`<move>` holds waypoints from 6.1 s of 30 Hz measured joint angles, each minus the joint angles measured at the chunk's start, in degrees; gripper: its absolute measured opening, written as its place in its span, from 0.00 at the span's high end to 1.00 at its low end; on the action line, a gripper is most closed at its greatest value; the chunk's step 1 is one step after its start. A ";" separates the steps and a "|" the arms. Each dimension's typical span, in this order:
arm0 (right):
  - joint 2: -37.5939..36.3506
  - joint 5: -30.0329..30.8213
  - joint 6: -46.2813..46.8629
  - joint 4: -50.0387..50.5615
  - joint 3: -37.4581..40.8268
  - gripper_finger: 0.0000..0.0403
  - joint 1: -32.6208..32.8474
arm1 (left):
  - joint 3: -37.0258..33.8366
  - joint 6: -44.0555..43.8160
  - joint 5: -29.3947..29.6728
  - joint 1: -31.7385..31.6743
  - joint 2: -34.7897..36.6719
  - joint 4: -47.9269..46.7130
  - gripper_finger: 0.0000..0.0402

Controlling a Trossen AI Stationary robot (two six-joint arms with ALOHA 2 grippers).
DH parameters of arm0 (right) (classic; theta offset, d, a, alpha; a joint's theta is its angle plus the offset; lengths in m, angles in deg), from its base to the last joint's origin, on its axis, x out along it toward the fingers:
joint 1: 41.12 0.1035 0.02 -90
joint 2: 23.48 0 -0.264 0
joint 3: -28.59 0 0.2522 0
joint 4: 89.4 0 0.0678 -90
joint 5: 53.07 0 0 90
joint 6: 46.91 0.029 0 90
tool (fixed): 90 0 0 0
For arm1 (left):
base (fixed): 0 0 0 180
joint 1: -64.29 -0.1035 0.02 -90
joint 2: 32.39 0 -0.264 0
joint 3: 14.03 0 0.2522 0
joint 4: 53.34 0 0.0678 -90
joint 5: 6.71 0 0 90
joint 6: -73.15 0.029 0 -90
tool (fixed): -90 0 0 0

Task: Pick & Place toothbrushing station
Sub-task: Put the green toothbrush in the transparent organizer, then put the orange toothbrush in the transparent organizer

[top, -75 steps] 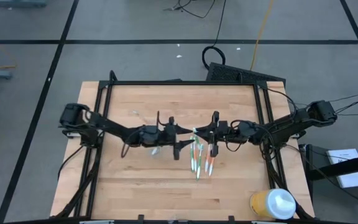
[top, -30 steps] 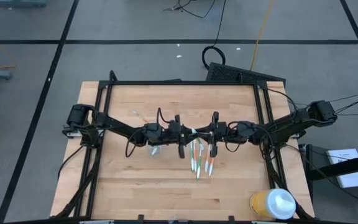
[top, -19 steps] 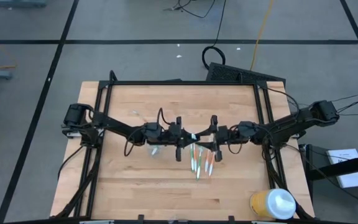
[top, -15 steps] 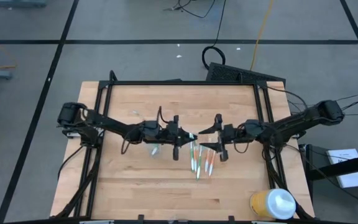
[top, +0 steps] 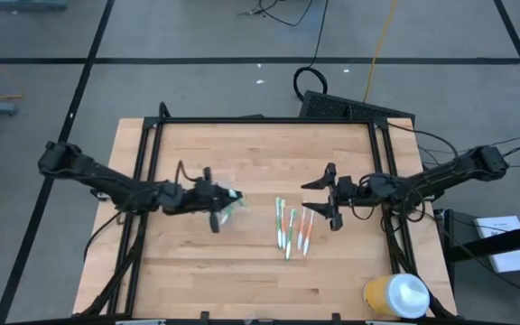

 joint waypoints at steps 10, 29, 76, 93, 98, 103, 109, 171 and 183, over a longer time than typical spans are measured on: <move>0.02 0.66 -0.90 -3.97 1.85 0.43 -0.41 | -3.76 -9.69 18.61 9.43 13.97 -19.11 0.96; 0.02 0.68 -1.49 -3.95 1.85 0.44 -0.43 | -3.76 -22.36 26.55 12.11 5.09 -28.53 0.96; 0.02 0.71 -1.68 -3.54 1.85 0.45 -0.46 | -3.74 -35.33 22.01 11.45 -3.49 -27.17 0.76; 0.02 0.32 2.05 -3.49 1.83 0.45 -0.40 | -3.76 -25.40 19.18 9.33 2.72 -21.92 0.34; 0.02 -1.10 5.84 -3.76 2.55 0.45 -0.21 | -3.74 -15.36 14.17 9.62 6.98 -15.75 0.34; 0.00 -1.09 7.42 -3.48 2.58 0.45 -0.21 | -3.76 -8.52 12.28 9.64 7.95 -12.09 0.34; 2.89 -0.55 17.62 13.19 -0.01 0.45 1.06 | -3.74 -7.06 12.82 8.07 7.13 -11.95 0.34; 31.39 6.46 60.53 52.13 -8.66 0.45 2.86 | -3.76 -7.76 12.69 4.92 6.91 -13.34 0.34; 32.02 11.78 61.64 56.83 -8.53 0.50 1.75 | -3.76 -8.31 12.69 4.92 6.91 -13.56 0.34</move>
